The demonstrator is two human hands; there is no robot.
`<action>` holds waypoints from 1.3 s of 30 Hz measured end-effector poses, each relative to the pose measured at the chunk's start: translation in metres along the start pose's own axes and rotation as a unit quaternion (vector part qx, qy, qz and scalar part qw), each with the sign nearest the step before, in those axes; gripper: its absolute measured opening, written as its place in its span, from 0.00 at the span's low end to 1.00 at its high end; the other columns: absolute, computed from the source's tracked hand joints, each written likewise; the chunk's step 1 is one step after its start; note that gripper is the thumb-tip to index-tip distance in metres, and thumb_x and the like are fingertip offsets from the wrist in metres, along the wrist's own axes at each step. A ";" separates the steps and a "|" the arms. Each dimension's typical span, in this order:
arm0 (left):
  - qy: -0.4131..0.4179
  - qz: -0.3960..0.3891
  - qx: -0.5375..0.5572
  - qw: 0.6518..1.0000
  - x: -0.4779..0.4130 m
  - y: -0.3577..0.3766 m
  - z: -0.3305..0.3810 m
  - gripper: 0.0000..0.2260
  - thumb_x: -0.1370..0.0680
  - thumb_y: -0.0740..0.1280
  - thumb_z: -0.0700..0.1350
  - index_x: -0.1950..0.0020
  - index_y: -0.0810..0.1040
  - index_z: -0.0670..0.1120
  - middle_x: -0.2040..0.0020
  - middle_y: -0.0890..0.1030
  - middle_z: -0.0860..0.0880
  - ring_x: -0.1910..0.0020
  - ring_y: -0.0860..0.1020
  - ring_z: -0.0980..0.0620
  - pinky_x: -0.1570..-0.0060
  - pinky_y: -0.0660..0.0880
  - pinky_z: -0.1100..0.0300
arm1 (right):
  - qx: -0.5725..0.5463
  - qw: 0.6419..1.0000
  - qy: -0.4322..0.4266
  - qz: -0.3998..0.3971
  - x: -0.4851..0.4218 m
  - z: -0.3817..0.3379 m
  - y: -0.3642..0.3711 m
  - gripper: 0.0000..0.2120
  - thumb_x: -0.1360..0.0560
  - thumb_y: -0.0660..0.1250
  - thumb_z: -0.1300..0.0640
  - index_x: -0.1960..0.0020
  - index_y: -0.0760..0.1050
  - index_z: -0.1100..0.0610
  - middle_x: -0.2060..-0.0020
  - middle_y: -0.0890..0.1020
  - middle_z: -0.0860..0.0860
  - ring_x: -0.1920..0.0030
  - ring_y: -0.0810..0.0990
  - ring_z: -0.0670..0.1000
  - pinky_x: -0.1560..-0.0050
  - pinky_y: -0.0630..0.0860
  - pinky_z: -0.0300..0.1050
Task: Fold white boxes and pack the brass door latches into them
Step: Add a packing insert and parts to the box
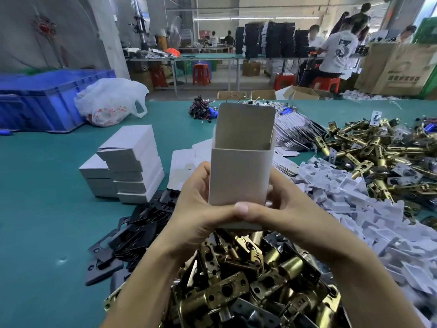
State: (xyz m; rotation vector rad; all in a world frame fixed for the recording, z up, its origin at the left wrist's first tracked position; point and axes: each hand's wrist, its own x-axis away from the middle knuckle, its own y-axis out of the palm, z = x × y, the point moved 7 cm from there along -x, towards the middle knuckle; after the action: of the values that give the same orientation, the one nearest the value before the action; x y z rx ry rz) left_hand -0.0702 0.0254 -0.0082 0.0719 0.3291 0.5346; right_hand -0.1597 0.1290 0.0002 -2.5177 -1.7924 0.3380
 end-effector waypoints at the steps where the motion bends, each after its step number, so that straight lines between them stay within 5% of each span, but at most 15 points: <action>1: -0.006 0.005 0.013 1.000 0.000 0.000 0.000 0.34 0.40 0.79 0.42 0.36 0.74 0.38 0.46 0.85 0.38 0.47 0.84 0.38 0.48 0.82 0.46 | 0.006 1.000 0.000 -0.008 0.000 0.000 -0.001 0.28 0.31 0.78 0.54 0.34 0.72 0.43 0.46 0.85 0.52 0.47 0.85 0.52 0.50 0.82 0.45; 5: -0.027 0.039 0.012 0.999 -0.002 -0.005 -0.007 0.20 0.39 0.80 0.38 0.50 0.85 0.52 0.52 0.87 0.45 0.53 0.86 0.47 0.56 0.82 0.56 | 0.004 1.000 0.004 0.005 -0.002 0.009 -0.005 0.27 0.33 0.77 0.64 0.38 0.77 0.48 0.46 0.84 0.57 0.48 0.85 0.59 0.45 0.81 0.60; 9: -0.042 0.049 -0.051 0.997 -0.002 -0.006 -0.007 0.17 0.39 0.81 0.43 0.54 0.87 0.58 0.53 0.88 0.47 0.52 0.87 0.46 0.56 0.84 0.52 | -0.009 0.999 0.015 0.035 -0.004 0.018 -0.011 0.25 0.35 0.77 0.65 0.43 0.79 0.48 0.48 0.85 0.56 0.48 0.85 0.58 0.47 0.82 0.54; 12: -0.065 0.055 -0.109 0.990 -0.003 -0.019 -0.004 0.16 0.39 0.80 0.58 0.54 0.87 0.58 0.54 0.88 0.52 0.54 0.86 0.53 0.63 0.82 0.59 | -0.025 0.997 0.025 0.063 -0.003 0.022 -0.018 0.25 0.38 0.79 0.65 0.44 0.80 0.51 0.50 0.86 0.56 0.50 0.86 0.57 0.52 0.83 0.47; 16: -0.082 0.193 -0.186 0.960 -0.002 -0.075 -0.003 0.18 0.35 0.75 0.69 0.59 0.86 0.56 0.61 0.85 0.55 0.62 0.82 0.59 0.67 0.78 0.63 | -0.034 0.992 0.045 0.113 0.002 0.025 -0.033 0.26 0.40 0.81 0.63 0.44 0.78 0.52 0.52 0.87 0.54 0.51 0.86 0.55 0.54 0.82 0.44; 18: -0.094 0.271 -0.292 0.912 -0.003 -0.107 -0.008 0.12 0.27 0.74 0.62 0.62 0.85 0.54 0.64 0.84 0.55 0.61 0.82 0.53 0.62 0.81 0.55 | -0.052 0.990 0.048 0.123 0.003 0.025 -0.036 0.25 0.37 0.79 0.67 0.43 0.78 0.54 0.53 0.87 0.55 0.52 0.87 0.55 0.56 0.82 0.41; 20: -0.121 0.308 -0.451 0.829 -0.005 -0.133 -0.016 0.06 0.21 0.69 0.52 0.57 0.83 0.55 0.55 0.86 0.52 0.51 0.82 0.45 0.48 0.79 0.51 | -0.050 0.990 0.054 0.120 0.003 0.026 -0.036 0.24 0.36 0.78 0.70 0.44 0.78 0.53 0.53 0.87 0.54 0.53 0.87 0.55 0.57 0.82 0.40; 25: -0.251 0.227 -0.604 0.721 -0.014 -0.152 -0.056 0.14 0.17 0.59 0.51 0.32 0.72 0.54 0.35 0.79 0.45 0.38 0.76 0.38 0.42 0.71 0.47 | -0.030 0.994 0.057 0.092 0.003 0.024 -0.030 0.24 0.36 0.78 0.68 0.43 0.77 0.54 0.52 0.87 0.54 0.51 0.86 0.53 0.54 0.81 0.41; 33: -0.223 0.271 -0.560 0.750 -0.018 -0.158 -0.049 0.15 0.21 0.69 0.49 0.34 0.77 0.54 0.42 0.84 0.51 0.38 0.76 0.39 0.41 0.72 0.47 | -0.022 0.993 0.061 0.094 0.001 0.027 -0.031 0.24 0.35 0.78 0.68 0.43 0.77 0.53 0.52 0.87 0.54 0.51 0.86 0.54 0.53 0.81 0.41; 39: -0.201 0.273 -0.561 0.755 -0.010 -0.154 -0.045 0.16 0.22 0.65 0.46 0.35 0.77 0.52 0.44 0.83 0.50 0.42 0.77 0.40 0.51 0.70 0.51 | -0.005 0.994 0.062 0.092 0.001 0.027 -0.027 0.23 0.34 0.78 0.68 0.45 0.78 0.51 0.52 0.87 0.53 0.51 0.86 0.54 0.46 0.81 0.50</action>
State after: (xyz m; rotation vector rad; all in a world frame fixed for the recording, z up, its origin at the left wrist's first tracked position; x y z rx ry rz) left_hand -0.0180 -0.1129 -0.0711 -0.9129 -0.5044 1.2071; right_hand -0.1904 0.1360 -0.0225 -2.6530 -1.5263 0.1720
